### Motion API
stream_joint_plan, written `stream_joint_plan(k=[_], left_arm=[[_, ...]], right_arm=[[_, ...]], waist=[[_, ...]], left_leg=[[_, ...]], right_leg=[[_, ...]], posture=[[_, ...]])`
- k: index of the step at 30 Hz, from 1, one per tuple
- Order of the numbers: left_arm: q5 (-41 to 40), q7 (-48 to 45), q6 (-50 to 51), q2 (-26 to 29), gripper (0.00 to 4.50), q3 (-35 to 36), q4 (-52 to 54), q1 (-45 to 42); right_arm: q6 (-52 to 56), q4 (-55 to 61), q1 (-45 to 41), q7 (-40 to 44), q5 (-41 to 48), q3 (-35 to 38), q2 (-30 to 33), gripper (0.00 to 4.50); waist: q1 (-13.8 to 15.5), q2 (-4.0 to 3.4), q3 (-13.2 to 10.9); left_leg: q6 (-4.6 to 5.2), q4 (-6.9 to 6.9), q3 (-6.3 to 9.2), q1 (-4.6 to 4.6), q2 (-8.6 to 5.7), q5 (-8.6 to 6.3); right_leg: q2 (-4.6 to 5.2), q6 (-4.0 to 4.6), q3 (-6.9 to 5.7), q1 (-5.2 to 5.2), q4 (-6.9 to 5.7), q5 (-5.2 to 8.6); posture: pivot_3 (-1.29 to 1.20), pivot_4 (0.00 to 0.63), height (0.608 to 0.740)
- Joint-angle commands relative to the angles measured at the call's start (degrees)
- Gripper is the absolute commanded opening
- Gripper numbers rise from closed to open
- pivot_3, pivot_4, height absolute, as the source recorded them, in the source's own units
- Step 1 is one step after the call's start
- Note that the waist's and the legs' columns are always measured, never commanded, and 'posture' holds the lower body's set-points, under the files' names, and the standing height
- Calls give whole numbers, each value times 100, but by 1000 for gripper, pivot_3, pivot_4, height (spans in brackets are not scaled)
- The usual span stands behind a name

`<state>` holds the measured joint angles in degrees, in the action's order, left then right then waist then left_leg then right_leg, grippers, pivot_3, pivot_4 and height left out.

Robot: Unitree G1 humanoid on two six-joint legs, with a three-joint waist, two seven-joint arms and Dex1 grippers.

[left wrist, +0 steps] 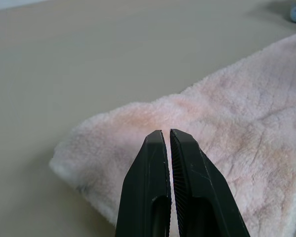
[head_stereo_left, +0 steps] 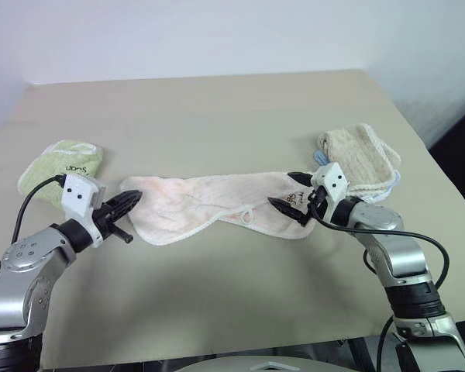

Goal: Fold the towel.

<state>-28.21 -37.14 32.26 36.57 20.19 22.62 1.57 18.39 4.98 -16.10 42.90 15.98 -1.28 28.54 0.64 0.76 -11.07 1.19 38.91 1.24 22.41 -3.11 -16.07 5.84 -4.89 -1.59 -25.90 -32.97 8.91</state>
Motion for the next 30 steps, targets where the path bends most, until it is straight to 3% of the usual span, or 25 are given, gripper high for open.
stream_joint_plan(k=[1, 11, 22, 26, 30], left_arm=[[-45, -60, 4, 113, 217, -30, 63, -62], [111, -221, -97, 333, 217, -390, -268, -534], [439, -903, -556, 800, 217, -684, -519, -482], [301, -1299, -539, 1076, 217, -535, -330, -204], [292, -2294, -866, 1697, 217, -464, -456, 220]], right_arm=[[-22, 409, 83, -126, 75, 161, -10, 4479], [-60, 676, 467, -404, 105, 309, 8, 4479], [-247, 114, -80, -308, -11, 213, -24, 4479], [-408, -214, -337, -189, -72, 97, -78, 4479], [-414, -241, -404, -175, -100, -10, -157, 4479]], waist=[[-3, 0, 0], [-4, 0, 0], [-6, -1, -2], [-9, -2, -2], [-19, -1, -1]], left_leg=[[0, 0, 0, 0, 0, 0], [0, 0, 2, 3, 1, -1], [2, -13, 1, 7, 1, -2], [4, -24, 0, 10, 1, -2], [4, -65, -4, 8, 1, 0]], right_leg=[[0, 0, 0, 0, 0, 0], [1, -16, -2, 3, 10, 10], [-1, 0, -3, -5, 21, 1], [0, 3, -3, -8, 33, -2], [-4, 5, -1, -18, 58, -4]], posture=[[0, 150, 731], [0, 150, 731], [0, 150, 731], [0, 150, 731], [0, 150, 731]])
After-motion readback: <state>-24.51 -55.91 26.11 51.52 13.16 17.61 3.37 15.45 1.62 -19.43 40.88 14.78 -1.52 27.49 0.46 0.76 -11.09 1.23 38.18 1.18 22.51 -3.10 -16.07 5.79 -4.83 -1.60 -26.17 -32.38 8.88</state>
